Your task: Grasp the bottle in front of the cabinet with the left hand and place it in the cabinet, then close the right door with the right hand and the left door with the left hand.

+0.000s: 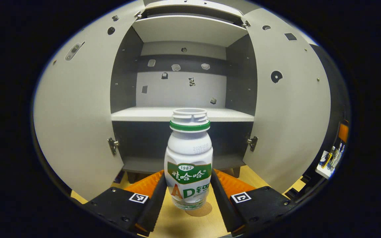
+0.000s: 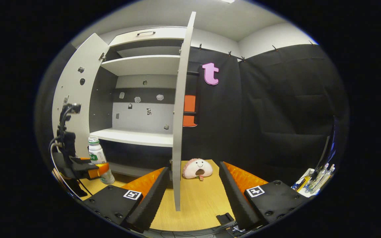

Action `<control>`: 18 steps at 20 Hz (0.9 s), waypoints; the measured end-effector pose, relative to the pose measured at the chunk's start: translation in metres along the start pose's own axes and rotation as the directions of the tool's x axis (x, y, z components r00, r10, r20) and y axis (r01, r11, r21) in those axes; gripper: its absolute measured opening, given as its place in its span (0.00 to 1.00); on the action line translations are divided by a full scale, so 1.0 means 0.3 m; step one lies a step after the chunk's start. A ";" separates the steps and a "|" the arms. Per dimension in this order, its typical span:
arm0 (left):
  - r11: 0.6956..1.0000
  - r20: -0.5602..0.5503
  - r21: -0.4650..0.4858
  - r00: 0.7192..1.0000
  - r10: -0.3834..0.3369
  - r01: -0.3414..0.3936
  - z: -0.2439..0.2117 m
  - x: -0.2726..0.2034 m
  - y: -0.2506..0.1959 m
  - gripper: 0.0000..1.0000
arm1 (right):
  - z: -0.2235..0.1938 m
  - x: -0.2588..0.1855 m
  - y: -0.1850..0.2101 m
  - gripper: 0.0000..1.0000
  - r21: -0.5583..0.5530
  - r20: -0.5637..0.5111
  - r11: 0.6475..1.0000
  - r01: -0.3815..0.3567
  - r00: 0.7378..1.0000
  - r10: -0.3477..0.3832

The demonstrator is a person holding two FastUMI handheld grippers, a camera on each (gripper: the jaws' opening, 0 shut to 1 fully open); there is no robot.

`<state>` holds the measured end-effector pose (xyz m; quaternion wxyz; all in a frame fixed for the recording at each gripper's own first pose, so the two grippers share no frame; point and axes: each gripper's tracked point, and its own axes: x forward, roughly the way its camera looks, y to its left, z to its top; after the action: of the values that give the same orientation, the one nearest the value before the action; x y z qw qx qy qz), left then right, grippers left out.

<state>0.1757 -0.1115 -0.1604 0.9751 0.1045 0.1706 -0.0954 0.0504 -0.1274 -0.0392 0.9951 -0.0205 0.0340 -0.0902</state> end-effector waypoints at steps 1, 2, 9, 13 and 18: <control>1.000 0.005 -0.004 1.000 -0.003 0.003 0.047 -0.009 0.009 0.76 | -0.008 0.002 0.008 0.99 0.002 -0.008 1.000 -0.005 1.000 0.005; 1.000 0.010 -0.017 1.000 -0.008 0.008 0.089 -0.007 0.018 0.76 | -0.012 0.004 0.017 0.99 0.007 -0.014 1.000 -0.010 1.000 0.010; 0.999 0.055 0.001 0.998 -0.044 0.044 0.390 0.084 0.053 0.76 | -0.017 0.012 0.034 0.99 0.028 -0.030 0.999 -0.017 0.999 0.018; 0.999 0.057 0.030 0.997 -0.043 0.042 0.494 0.211 0.070 0.76 | -0.023 0.023 0.034 0.99 0.050 -0.043 0.999 -0.010 0.999 0.012; 0.998 0.056 0.041 0.997 -0.057 0.055 0.586 0.368 0.060 0.76 | -0.008 0.037 -0.016 0.99 0.053 -0.040 0.998 0.029 0.999 -0.027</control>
<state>0.3367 -0.1525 -0.0345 0.9743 0.1164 0.1434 -0.1289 0.0602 -0.1341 -0.0420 0.9931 0.0077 0.0510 -0.1052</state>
